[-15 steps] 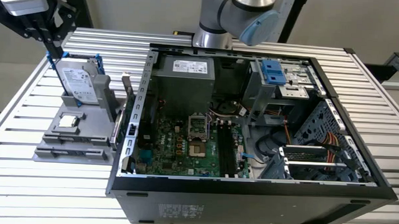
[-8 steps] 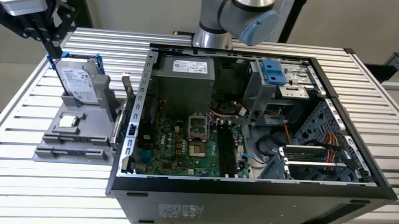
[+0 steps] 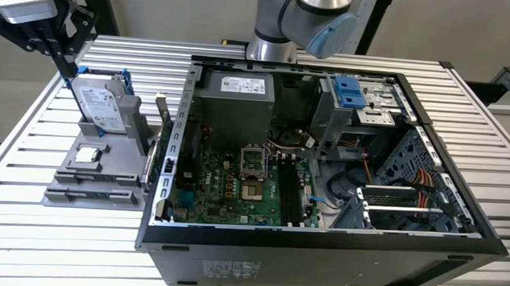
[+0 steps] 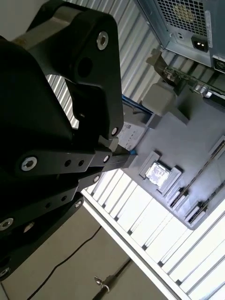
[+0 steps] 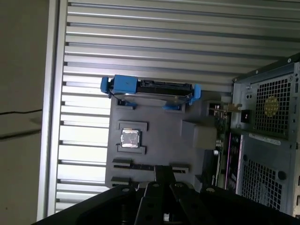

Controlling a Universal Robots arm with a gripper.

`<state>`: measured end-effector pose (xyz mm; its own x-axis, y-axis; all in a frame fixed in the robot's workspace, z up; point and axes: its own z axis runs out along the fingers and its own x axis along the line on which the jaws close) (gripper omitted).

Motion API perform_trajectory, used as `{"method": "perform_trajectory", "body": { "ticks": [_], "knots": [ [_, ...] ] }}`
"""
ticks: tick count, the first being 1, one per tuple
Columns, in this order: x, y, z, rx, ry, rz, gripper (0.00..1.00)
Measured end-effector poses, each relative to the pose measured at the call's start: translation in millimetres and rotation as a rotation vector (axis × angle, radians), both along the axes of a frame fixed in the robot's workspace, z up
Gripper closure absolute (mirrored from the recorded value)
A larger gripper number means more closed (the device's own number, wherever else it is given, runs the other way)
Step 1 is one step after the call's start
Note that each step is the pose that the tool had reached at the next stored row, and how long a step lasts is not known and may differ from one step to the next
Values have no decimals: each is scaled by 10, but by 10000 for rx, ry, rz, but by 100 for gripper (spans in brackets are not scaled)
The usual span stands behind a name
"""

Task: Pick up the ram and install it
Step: 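Reach for the ram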

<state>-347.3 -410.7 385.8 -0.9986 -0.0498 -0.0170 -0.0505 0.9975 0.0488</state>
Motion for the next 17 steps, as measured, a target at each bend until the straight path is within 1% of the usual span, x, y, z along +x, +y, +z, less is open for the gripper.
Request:
{"method": "perform_trajectory", "body": {
  "ticks": [6,17],
  "knots": [
    [0,-84,-1,1,21,0,100],
    [0,-257,-1,0,69,-1,100]
  ]
}}
